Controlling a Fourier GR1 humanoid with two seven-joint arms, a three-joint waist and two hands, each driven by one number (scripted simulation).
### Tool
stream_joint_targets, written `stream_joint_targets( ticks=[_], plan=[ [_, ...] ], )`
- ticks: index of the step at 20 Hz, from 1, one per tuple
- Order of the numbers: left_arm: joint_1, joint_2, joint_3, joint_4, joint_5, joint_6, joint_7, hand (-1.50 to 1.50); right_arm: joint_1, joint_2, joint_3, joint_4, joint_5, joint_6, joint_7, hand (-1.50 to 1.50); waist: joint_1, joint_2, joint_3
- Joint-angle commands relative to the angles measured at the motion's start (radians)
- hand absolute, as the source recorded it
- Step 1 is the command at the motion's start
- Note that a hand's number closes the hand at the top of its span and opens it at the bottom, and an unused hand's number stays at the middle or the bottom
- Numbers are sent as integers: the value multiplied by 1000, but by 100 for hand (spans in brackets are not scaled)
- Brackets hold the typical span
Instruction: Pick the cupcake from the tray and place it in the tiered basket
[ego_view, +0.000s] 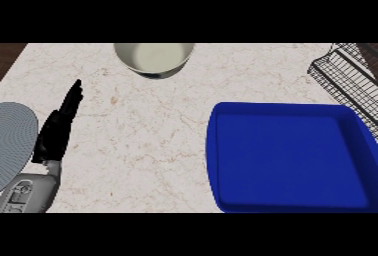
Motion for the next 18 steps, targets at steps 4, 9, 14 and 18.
stream_joint_targets(
  ticks=[4, 9, 14, 18],
  plan=[
    [10, 33, 35, -56, 14, -35, 61, 0, 8, -36, -37, 14, -37, 68, -33, 150, -18, -10, 1],
    [13, -3, 25, -44, -7, -12, 58, 0, 82, -58, -116, 10, -125, -26, -127, 150, -16, -5, 2],
    [76, -10, 31, -89, -4, -23, 18, 0, 135, -63, -163, -20, -192, -25, -174, 150, -20, -11, 1],
    [47, 4, 45, -81, -4, -28, 49, 0, 164, -48, -266, -43, -295, -87, -107, -150, -33, -16, 1]
  ],
)
